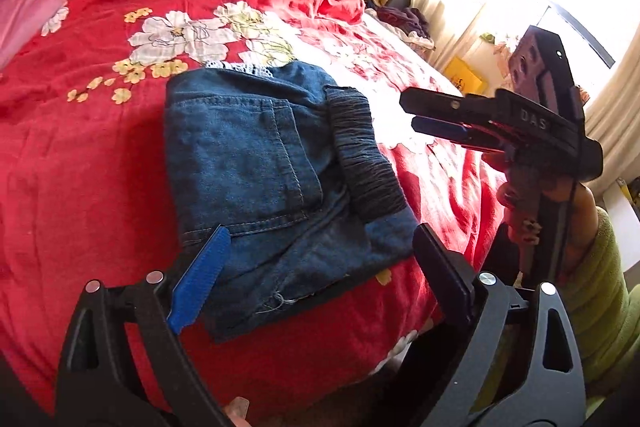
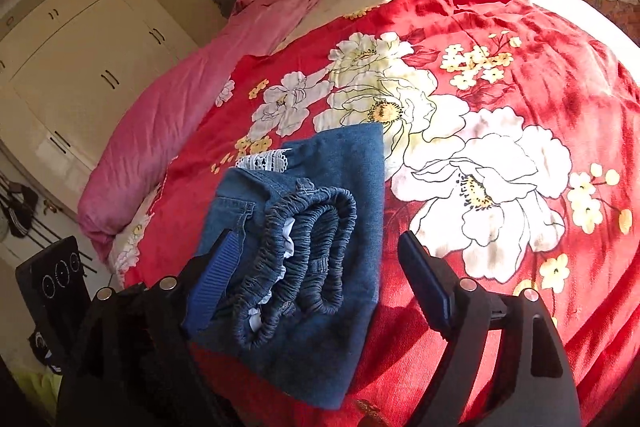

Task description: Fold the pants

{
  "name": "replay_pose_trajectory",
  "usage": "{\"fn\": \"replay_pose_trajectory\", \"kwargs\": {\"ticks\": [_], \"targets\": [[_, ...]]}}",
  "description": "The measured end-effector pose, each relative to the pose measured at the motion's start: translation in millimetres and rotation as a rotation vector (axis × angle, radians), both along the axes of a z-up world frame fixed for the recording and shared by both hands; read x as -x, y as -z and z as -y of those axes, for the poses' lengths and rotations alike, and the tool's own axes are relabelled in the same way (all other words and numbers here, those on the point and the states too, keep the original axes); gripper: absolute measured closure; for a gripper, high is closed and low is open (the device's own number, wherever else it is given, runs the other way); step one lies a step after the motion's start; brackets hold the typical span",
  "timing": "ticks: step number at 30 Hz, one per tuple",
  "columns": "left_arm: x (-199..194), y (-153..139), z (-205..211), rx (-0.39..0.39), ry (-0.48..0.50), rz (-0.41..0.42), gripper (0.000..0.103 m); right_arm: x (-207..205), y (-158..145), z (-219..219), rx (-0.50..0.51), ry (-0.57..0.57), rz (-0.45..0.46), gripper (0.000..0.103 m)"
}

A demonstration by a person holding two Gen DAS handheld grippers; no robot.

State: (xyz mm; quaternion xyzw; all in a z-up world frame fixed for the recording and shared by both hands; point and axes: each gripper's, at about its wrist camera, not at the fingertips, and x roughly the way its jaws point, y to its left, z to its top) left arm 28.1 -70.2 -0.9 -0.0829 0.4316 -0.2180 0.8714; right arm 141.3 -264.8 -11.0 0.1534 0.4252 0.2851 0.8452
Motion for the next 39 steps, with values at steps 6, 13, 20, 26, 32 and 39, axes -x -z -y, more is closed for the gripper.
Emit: {"fn": "replay_pose_trajectory", "kwargs": {"ticks": [6,13,20,26,32,39], "targets": [[5,-12,-8,-0.022,-0.033,0.034,0.013,9,-13,1,0.017,0.006,0.033,0.022],[9,-22,-16,-0.037,-0.057,0.061,0.011,20,-28,-5,0.052,-0.002,0.081,0.021],[8,-24,-29,-0.044,-0.106,0.064,0.010,32,-38,-8,0.101,0.004,0.127,0.004],[4,-23,-58,-0.039,-0.199,0.055,0.010,44,-41,-11,0.141,-0.018,0.154,0.004],[-9,-21,-82,-0.046,-0.263,0.048,0.016,60,-18,-26,0.115,-0.112,0.055,0.004],[-40,-15,-53,-0.024,-0.147,0.004,0.055,73,28,-73,0.084,-0.242,-0.119,0.030]]}}
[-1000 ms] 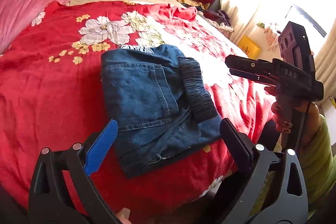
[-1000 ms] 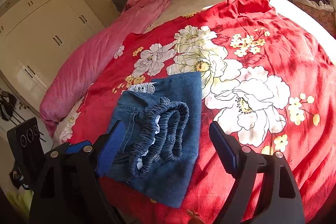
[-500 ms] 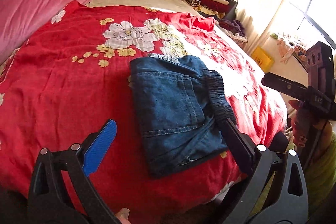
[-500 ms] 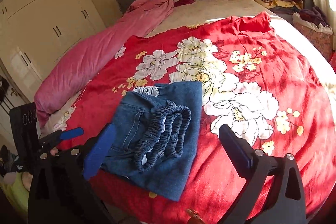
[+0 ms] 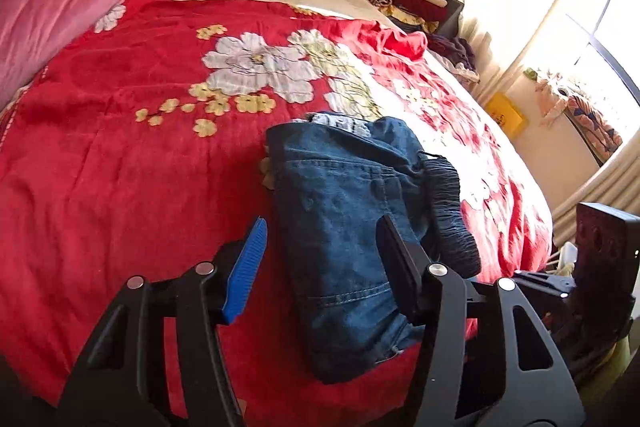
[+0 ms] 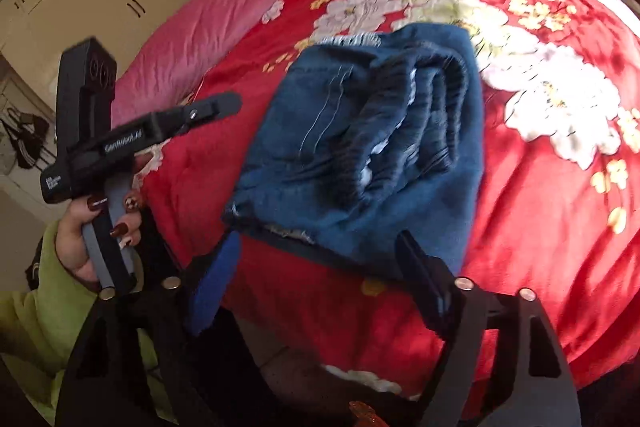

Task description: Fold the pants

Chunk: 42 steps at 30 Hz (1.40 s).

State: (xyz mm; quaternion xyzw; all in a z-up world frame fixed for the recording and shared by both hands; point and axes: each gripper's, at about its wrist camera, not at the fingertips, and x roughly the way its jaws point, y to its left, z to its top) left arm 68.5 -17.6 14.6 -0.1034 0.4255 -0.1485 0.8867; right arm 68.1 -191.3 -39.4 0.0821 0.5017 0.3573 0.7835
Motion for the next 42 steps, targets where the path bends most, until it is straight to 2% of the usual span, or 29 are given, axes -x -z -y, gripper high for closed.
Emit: {"fn": "replay_pose_trajectory", "kwargs": {"ticks": [4,6,8,9,11,12,14,16,20,24,27,29,34,35,37,40,42], "targets": [[-19,9,25,-0.062,0.055,-0.009,0.055,-14,2,-12,-0.025,0.055,-0.020,0.028],[-33,20,28,-0.101,0.054,-0.040,0.055,-25,4,-11,-0.068,0.094,-0.055,0.027],[-44,31,27,-0.122,0.038,-0.065,0.055,-32,9,-16,-0.053,0.091,-0.067,0.030],[-48,35,26,-0.128,0.031,-0.075,0.055,-33,12,-20,-0.034,0.083,-0.066,0.036],[-52,41,23,-0.127,0.018,-0.088,0.054,-28,12,-24,-0.024,0.036,-0.048,0.078],[-52,42,21,-0.124,0.016,-0.090,0.053,-25,10,-22,-0.031,0.027,-0.033,0.084],[-52,44,20,-0.119,0.017,-0.091,0.052,-19,3,-16,-0.045,0.015,0.001,0.088],[-52,43,20,-0.122,0.019,-0.089,0.052,-17,6,-11,-0.037,0.012,-0.002,0.088],[-51,44,23,-0.128,0.016,-0.081,0.050,-15,32,-7,-0.015,0.034,-0.084,0.088],[-48,43,23,-0.131,0.013,-0.069,0.050,-10,19,-6,0.001,0.024,-0.047,0.086],[-45,39,21,-0.124,0.007,-0.061,0.048,-2,6,-8,0.028,0.028,0.002,0.073],[-42,36,21,-0.123,0.005,-0.053,0.045,3,-1,-5,0.031,0.036,0.024,0.058],[-31,27,19,-0.128,-0.001,-0.026,0.040,3,-18,2,0.039,0.058,0.088,0.057],[-30,26,19,-0.127,-0.003,-0.023,0.038,4,-19,6,0.038,0.063,0.101,0.049],[-26,21,18,-0.127,-0.007,-0.013,0.035,3,-24,12,0.035,0.079,0.127,0.042],[-21,14,17,-0.131,-0.012,0.006,0.032,1,-31,18,0.036,0.101,0.152,0.042],[-18,10,17,-0.131,-0.014,0.018,0.029,-2,-35,20,0.034,0.115,0.166,0.037]]}}
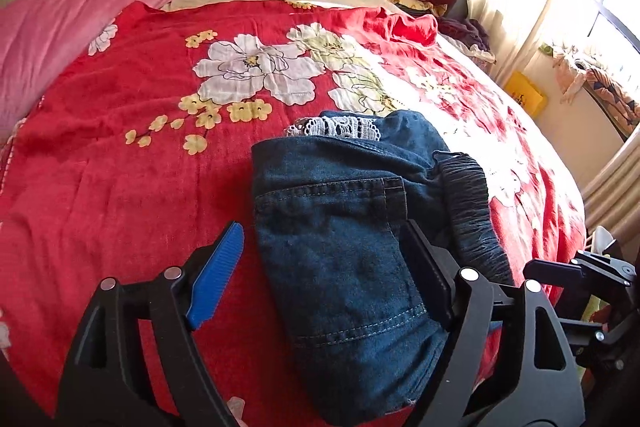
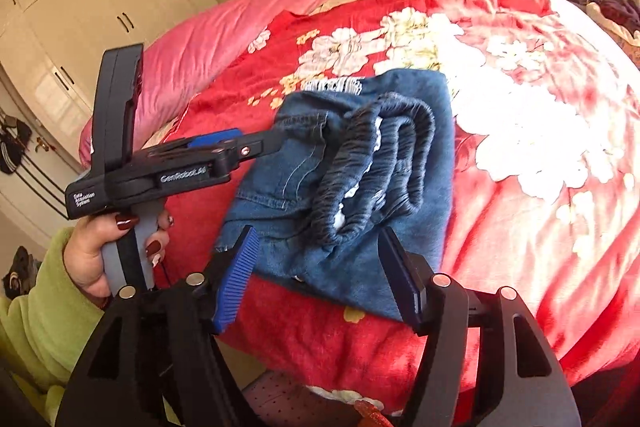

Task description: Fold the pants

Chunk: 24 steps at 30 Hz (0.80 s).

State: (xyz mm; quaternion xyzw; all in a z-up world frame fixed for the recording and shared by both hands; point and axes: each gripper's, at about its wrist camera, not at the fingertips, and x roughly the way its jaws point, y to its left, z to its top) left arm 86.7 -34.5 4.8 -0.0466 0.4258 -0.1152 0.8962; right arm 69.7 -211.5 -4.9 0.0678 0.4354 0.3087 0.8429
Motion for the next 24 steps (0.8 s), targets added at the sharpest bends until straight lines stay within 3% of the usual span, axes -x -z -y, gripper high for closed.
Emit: {"fn": "replay_pose_trajectory", "kwargs": {"ticks": [4,8,11,24], "targets": [[6,-9,1,-0.007,-0.001,0.024,0.024,8,-10,13,0.000,0.023,0.031,0.034],[13,-17,1,-0.008,-0.001,0.048,0.022,11,-18,20,0.000,0.046,0.064,0.022],[17,-21,1,-0.008,-0.005,0.056,0.011,8,-20,20,0.008,0.061,0.076,0.022],[27,-22,0,-0.023,-0.018,0.061,0.010,1,-23,36,0.017,0.122,0.081,0.022]]}}
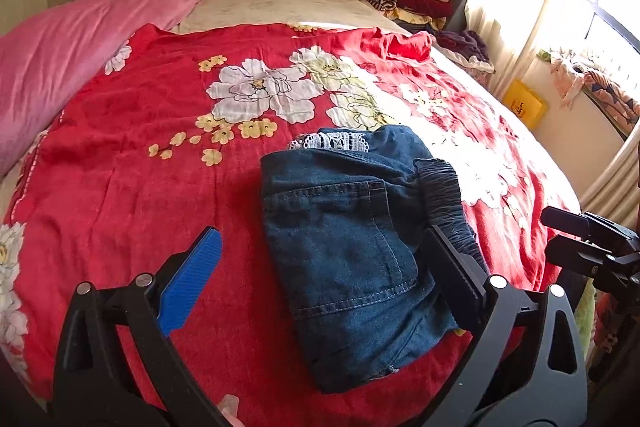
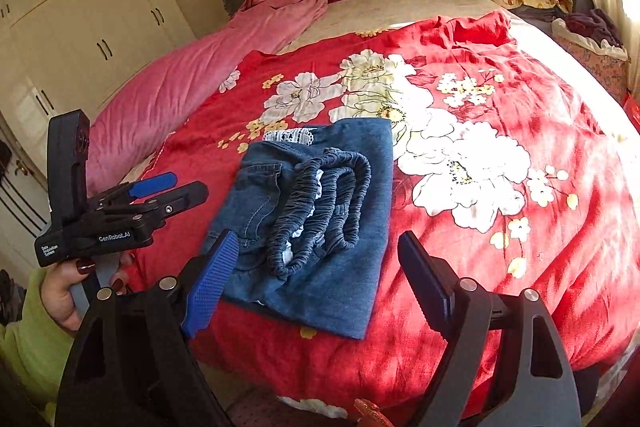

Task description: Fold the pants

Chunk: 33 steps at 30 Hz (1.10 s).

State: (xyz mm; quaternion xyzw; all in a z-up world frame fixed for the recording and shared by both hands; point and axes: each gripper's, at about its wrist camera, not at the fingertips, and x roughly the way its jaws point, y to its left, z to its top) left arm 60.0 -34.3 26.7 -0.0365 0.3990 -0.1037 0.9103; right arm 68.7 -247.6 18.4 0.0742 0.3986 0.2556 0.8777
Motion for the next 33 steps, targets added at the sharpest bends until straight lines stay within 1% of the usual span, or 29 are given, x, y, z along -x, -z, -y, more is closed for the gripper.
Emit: {"fn": "replay_pose_trajectory", "kwargs": {"ticks": [16,21,27,29,30,32,33], "targets": [[-2,17,-5,-0.002,-0.012,-0.037,0.010,-12,14,6,0.041,0.041,-0.016,0.022],[-5,26,-4,-0.002,-0.010,-0.057,0.010,-23,24,8,0.062,0.055,-0.030,0.022],[-12,41,-2,0.000,-0.009,-0.094,0.010,-44,39,6,0.083,0.039,-0.063,0.023],[-15,44,-1,0.003,-0.008,-0.103,0.010,-52,45,5,0.084,0.038,-0.087,0.032],[-17,46,0,0.005,-0.006,-0.105,0.010,-56,49,5,0.079,0.033,-0.099,0.033],[-20,49,1,0.002,-0.003,-0.111,0.010,-64,54,3,0.073,0.028,-0.119,0.039],[-22,51,1,0.003,-0.003,-0.113,0.010,-67,56,2,0.064,0.022,-0.124,0.039]]}}
